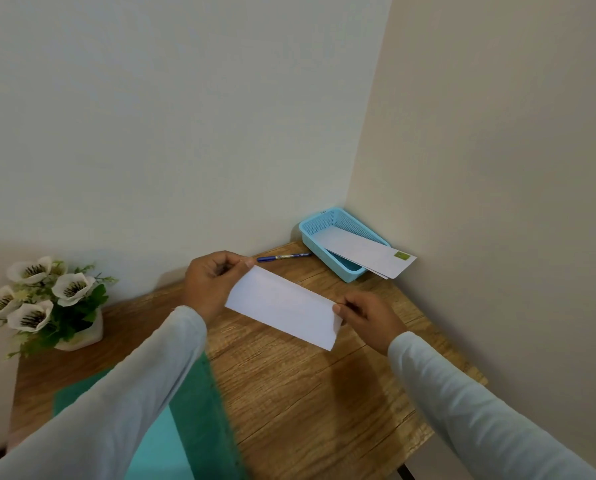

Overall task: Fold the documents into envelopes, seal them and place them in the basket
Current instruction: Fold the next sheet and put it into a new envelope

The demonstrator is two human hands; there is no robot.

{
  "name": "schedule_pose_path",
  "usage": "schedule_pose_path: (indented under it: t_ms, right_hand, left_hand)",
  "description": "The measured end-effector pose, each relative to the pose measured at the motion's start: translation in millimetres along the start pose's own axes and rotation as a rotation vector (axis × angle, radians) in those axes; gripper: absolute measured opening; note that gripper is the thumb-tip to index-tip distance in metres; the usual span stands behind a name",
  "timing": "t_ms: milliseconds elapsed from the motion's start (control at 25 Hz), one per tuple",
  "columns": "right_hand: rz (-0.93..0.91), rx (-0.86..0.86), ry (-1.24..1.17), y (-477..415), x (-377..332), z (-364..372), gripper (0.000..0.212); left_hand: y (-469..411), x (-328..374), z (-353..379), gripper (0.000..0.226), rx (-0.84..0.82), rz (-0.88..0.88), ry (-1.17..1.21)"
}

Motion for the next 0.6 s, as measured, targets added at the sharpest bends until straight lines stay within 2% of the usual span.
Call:
schedule_pose_path:
  t_ms: [120,240,360,480,600]
  right_hand:
    - [0.106,0.032,-0.049,-1,23,-3,0.014]
    - [0.210,0.071,0.033,0,49,-2,0.008]
    - [0.268,0.067,0.125,4,67,5,0.005]
    - [0.297,0.083,0.166,5,77,5,0.008]
    - [0.268,0.130,0.271,8,76,2,0.029]
  left_hand:
    - [7,-28,2,0.006,0.003,-0.088,-0.034]
    - [14,-60,14,0.013,-0.057,-0.083,-0.226]
    - [19,-79,23,0.025,-0.091,-0.005,-0.448]
    - [32,-83,39,0.018,-0.173,0.130,-0.649]
    - [53,-93,61,0.024,-0.336,0.294,-0.862]
Point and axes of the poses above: each hand's wrist, its own y-axis away from the middle knuckle, its own z-axis out of the palm, x = y × z, the point moved 9 cm from there along -y, towards the middle knuckle, and after that the axes turned 10 degrees about x, right-handed, at the moved point
